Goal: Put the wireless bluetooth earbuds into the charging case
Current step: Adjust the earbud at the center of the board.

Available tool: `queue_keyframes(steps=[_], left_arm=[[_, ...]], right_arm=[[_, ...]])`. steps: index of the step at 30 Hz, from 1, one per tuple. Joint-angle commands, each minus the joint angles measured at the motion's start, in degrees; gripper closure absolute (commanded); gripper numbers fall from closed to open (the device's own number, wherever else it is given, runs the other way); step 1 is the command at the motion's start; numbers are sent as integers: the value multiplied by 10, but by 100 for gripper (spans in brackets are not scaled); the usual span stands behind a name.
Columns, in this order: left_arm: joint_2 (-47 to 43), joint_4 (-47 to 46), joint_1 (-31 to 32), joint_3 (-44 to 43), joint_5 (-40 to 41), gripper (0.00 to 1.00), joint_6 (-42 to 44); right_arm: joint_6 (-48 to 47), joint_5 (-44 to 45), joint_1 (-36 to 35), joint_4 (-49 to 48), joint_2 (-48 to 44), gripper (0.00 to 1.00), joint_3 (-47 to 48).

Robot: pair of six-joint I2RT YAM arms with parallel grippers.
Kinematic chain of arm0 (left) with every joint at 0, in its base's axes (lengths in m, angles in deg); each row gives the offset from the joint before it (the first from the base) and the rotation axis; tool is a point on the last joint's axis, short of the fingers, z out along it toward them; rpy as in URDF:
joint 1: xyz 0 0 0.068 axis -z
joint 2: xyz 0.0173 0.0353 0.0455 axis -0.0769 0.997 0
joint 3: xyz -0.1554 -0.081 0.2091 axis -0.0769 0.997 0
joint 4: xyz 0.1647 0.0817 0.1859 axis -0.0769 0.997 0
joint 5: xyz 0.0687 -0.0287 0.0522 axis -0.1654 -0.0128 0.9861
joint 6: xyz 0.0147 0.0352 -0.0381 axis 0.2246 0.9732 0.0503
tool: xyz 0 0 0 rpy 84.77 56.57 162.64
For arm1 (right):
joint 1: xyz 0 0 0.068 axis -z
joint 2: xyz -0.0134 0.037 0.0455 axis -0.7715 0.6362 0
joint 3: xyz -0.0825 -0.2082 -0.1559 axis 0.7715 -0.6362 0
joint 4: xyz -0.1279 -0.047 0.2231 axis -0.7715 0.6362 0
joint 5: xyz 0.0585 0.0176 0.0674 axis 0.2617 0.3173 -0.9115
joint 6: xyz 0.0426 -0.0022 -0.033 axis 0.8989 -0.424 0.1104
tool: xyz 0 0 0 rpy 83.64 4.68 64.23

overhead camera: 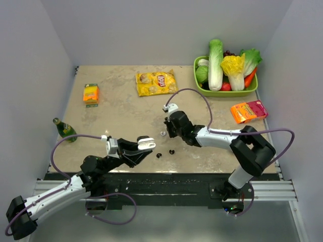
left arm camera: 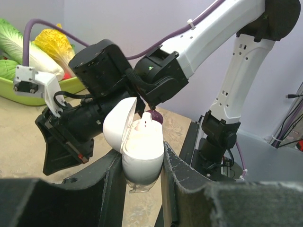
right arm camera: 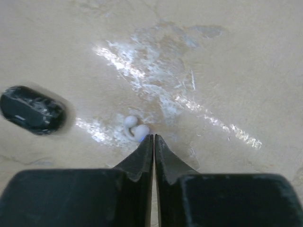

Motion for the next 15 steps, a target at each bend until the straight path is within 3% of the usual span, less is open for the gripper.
queue_keyframes(steps=[1,15], left_arm=[[-2,-35,0,28,-5,100,-9],[-1,-31,0,27,-5,100,-8]], right_arm=[[33,22,11,11,30,99,5],[38,-28,8,-14,58,100,-5]])
